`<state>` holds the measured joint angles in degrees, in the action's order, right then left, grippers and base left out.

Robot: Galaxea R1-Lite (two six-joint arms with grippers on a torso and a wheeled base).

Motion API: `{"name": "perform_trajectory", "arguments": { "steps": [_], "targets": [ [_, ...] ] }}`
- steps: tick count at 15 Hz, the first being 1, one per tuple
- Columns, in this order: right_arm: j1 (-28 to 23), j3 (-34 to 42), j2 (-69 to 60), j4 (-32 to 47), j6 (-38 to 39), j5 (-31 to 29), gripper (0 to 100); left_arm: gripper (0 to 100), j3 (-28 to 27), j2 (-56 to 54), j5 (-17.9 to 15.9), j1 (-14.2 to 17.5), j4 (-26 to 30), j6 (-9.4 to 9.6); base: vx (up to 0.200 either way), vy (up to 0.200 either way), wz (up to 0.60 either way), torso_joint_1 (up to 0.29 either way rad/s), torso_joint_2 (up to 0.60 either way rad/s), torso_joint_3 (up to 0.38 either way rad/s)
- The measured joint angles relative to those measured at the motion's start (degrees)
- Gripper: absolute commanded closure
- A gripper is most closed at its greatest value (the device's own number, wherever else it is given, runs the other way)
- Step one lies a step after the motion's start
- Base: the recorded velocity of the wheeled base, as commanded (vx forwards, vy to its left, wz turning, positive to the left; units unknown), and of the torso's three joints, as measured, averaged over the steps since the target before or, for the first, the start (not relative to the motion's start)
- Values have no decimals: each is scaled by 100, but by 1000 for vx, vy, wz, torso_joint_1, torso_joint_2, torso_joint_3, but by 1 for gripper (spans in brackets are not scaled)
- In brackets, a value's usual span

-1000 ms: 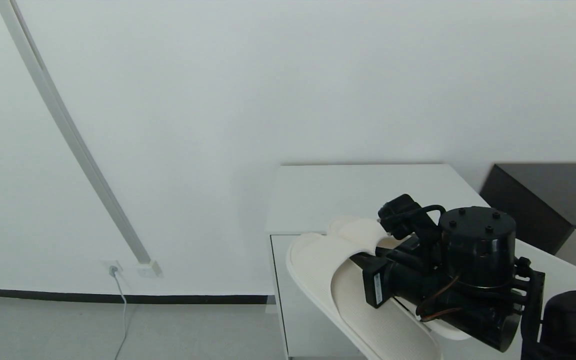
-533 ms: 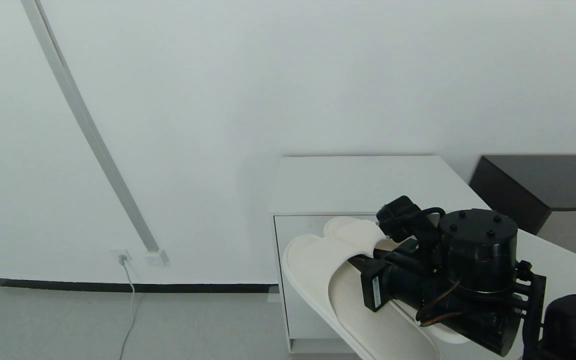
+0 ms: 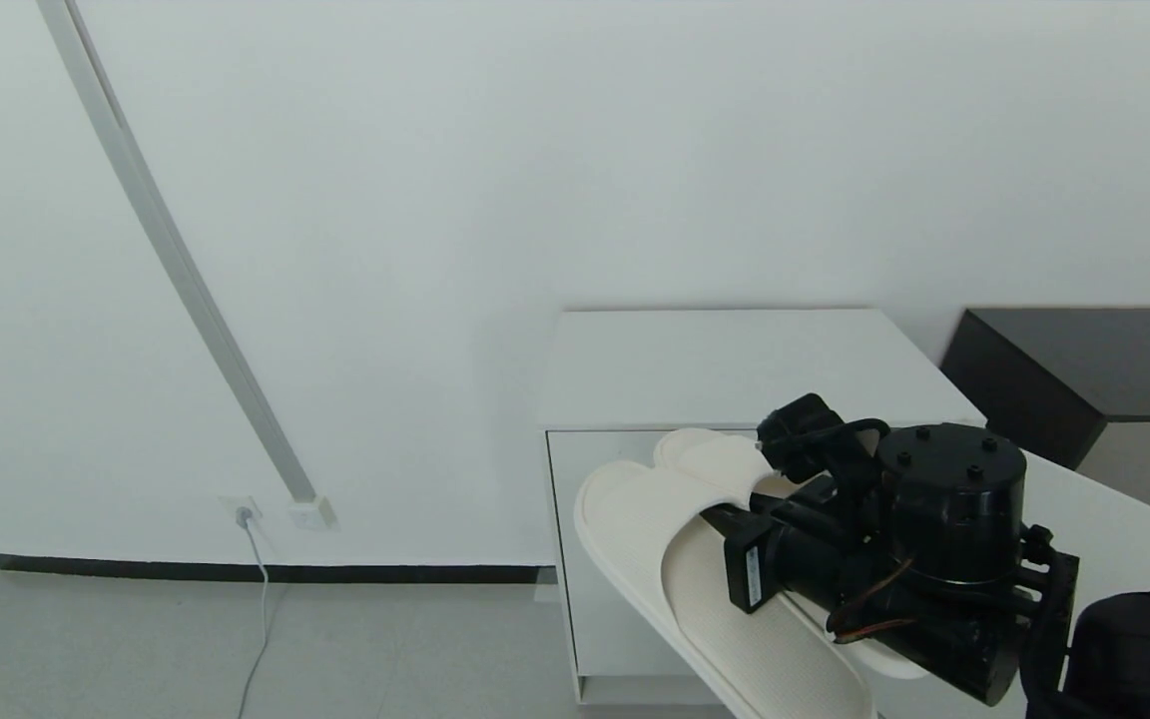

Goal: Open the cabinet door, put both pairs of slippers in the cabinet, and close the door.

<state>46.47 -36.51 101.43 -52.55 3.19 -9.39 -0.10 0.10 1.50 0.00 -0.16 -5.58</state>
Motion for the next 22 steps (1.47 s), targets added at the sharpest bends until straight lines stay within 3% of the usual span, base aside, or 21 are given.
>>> {"name": "perform_trajectory", "arguments": {
  "steps": [20, 22],
  "targets": [
    [-15, 52, 127, -62, -5, -7, 100, 100, 2, 0, -2, 0, 2, 0, 0, -190, 0, 4, 3, 3],
    [-15, 79, 130, -112, -11, 0, 100, 100, 0, 0, -5, 0, 0, -2, 0, 0, 0, 0, 0, 0]
  ]
}}
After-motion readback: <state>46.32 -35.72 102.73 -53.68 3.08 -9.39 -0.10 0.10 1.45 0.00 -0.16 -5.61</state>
